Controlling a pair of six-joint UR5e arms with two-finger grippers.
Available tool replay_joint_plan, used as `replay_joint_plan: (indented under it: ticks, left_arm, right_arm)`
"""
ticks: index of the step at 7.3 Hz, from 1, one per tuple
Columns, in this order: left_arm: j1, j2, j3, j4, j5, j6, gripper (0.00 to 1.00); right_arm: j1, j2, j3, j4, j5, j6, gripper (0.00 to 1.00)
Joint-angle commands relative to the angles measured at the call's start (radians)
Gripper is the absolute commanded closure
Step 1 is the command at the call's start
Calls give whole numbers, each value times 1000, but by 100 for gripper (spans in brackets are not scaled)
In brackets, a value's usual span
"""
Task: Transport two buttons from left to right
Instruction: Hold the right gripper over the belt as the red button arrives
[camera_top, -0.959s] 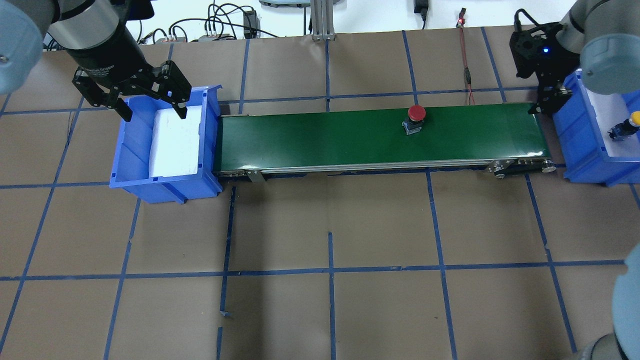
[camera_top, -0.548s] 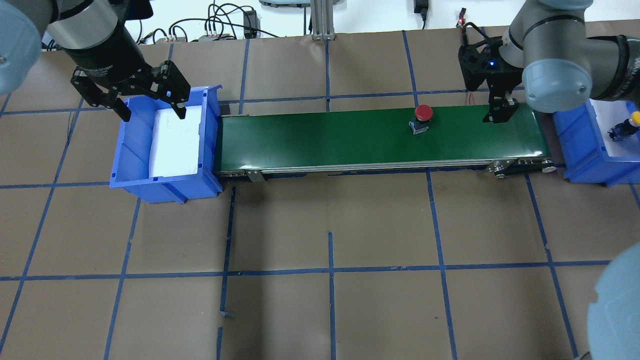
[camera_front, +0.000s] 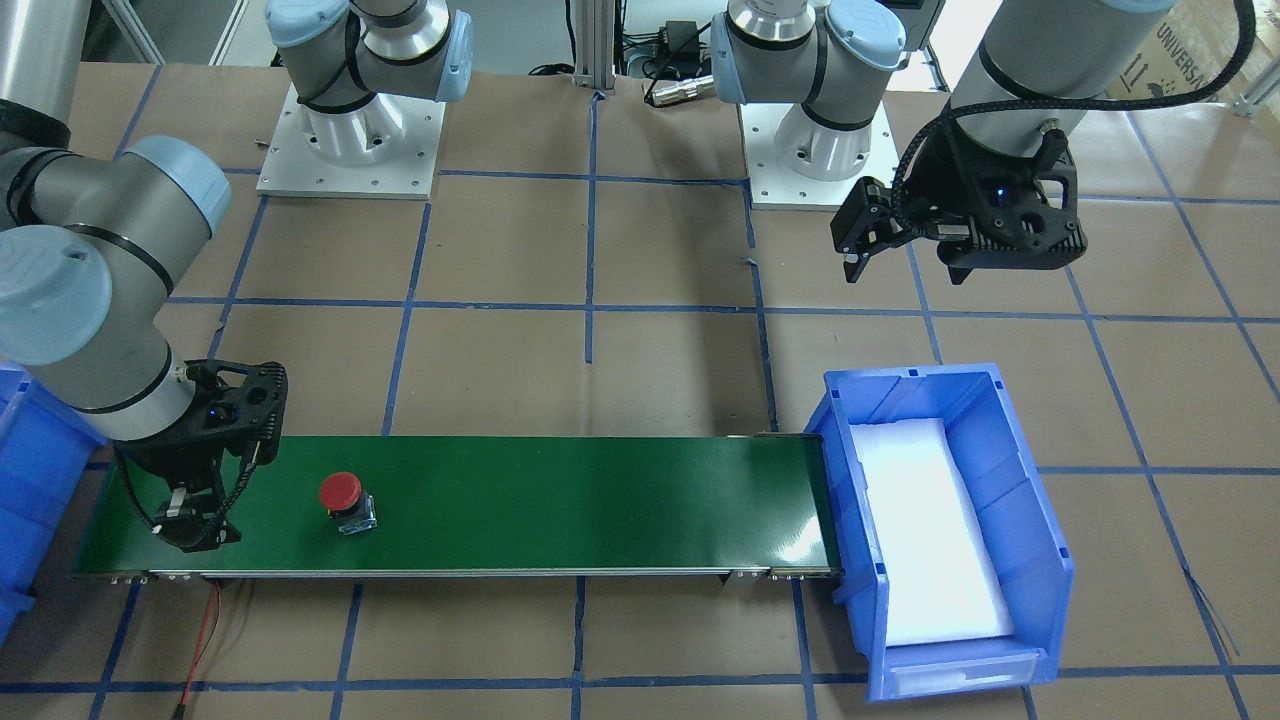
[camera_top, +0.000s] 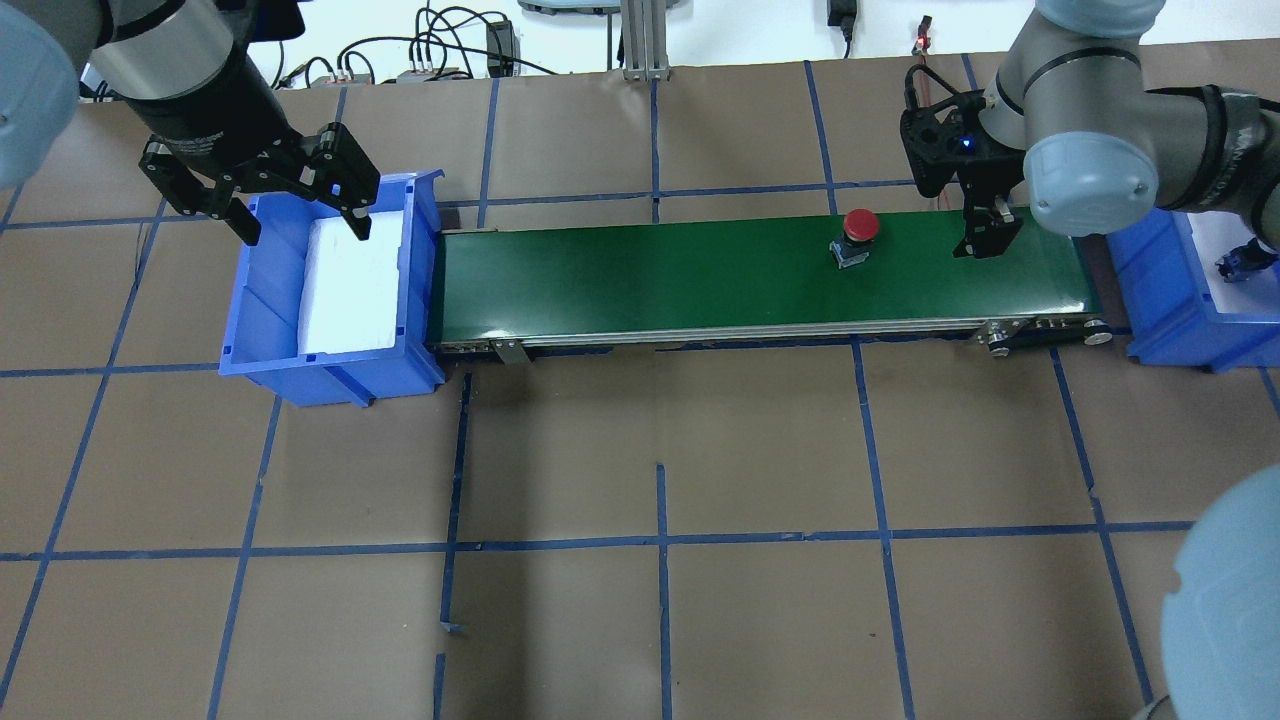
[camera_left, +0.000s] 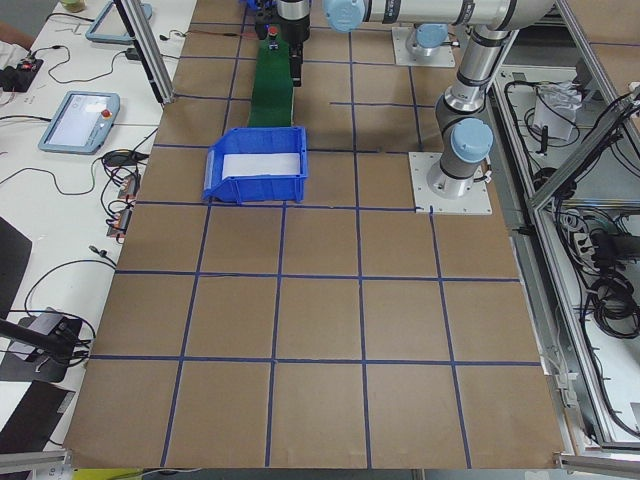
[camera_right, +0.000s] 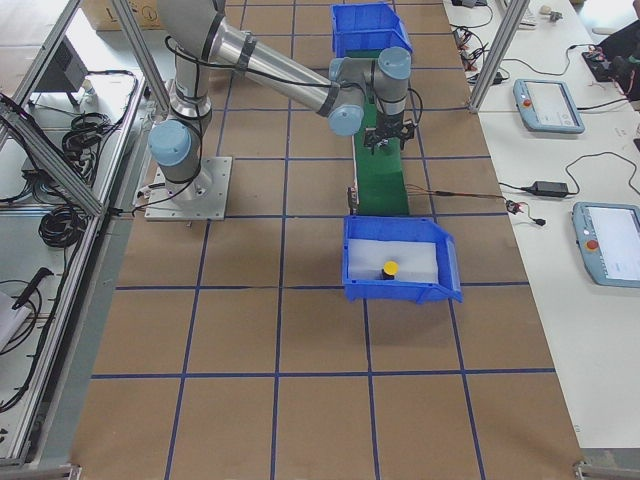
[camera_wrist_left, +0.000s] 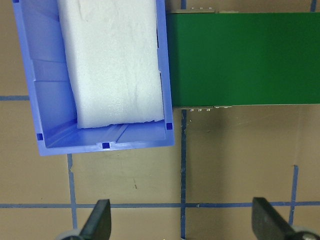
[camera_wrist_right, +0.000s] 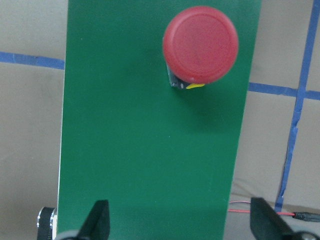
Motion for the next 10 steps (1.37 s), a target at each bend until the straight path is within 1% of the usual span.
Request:
replay_joint_plan:
  ticks: [1,10]
  left_arm:
    - [-1,-6,0,12,-1,2,0]
    - [-2,-10,-2,12,-8,0,0]
  right_arm:
    - [0,5,28,-50,-3,2,1]
    - [3,2,19,-53,9,11,2]
